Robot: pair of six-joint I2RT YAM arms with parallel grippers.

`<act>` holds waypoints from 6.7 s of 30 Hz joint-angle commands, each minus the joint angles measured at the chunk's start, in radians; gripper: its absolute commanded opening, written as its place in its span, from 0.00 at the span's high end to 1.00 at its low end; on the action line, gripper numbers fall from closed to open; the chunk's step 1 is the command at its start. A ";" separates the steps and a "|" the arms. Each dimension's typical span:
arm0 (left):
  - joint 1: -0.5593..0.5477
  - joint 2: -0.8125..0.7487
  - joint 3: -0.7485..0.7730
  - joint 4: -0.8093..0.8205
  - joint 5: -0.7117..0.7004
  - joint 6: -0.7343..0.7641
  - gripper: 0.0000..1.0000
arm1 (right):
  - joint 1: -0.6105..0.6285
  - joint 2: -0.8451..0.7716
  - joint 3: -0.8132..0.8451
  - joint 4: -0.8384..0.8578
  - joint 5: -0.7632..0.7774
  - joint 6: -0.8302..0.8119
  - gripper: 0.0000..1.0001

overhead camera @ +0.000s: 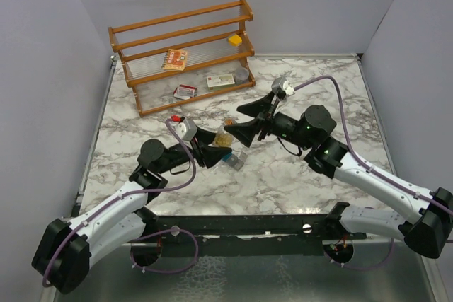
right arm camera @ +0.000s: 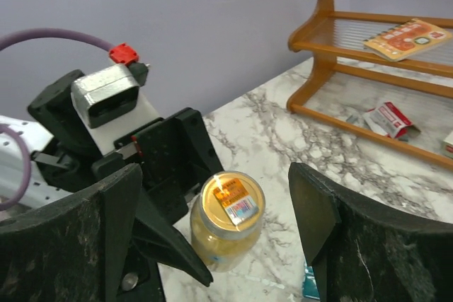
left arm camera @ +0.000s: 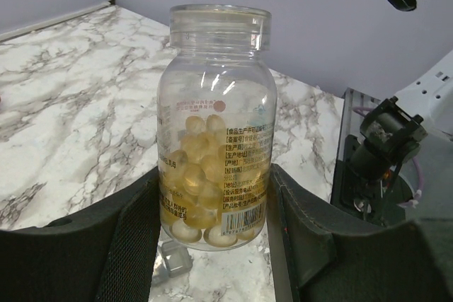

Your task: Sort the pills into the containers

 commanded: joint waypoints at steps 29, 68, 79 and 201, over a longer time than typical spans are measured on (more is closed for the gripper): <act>-0.013 0.019 0.014 0.205 0.174 -0.090 1.00 | 0.004 -0.036 -0.115 0.196 -0.140 0.131 0.48; -0.023 0.076 -0.015 0.938 0.348 -0.755 1.00 | 0.004 -0.040 -0.052 0.151 -0.600 0.087 0.95; -0.104 0.211 0.014 1.079 0.346 -0.842 1.00 | 0.003 0.105 -0.051 0.444 -0.779 0.255 0.93; -0.381 -0.066 0.107 -0.199 -0.408 0.168 1.00 | 0.051 -0.113 -0.063 -0.095 0.017 0.045 0.68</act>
